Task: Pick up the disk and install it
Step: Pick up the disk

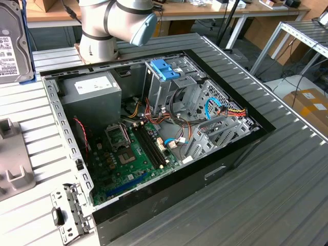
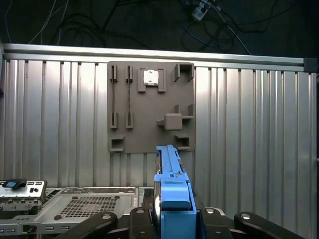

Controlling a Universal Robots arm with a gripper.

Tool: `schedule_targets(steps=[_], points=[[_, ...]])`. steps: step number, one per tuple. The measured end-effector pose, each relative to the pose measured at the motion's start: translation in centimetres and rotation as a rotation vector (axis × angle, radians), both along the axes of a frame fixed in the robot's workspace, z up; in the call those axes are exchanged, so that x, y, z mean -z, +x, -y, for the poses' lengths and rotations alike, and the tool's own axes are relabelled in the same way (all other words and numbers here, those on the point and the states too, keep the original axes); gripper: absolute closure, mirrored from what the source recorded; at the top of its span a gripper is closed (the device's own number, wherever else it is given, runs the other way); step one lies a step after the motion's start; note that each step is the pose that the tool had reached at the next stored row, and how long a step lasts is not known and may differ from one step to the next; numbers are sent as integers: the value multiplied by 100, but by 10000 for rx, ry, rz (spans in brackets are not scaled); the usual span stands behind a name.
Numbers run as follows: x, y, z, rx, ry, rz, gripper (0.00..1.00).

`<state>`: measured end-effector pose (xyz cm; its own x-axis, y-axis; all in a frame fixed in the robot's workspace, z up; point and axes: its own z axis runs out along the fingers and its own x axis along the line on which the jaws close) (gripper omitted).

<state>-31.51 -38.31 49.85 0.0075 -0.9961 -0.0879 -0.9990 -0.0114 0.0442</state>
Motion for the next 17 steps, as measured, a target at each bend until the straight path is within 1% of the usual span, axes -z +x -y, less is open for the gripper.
schedule_targets(steps=[17], points=[[9,19,38,1,0,0,63]])
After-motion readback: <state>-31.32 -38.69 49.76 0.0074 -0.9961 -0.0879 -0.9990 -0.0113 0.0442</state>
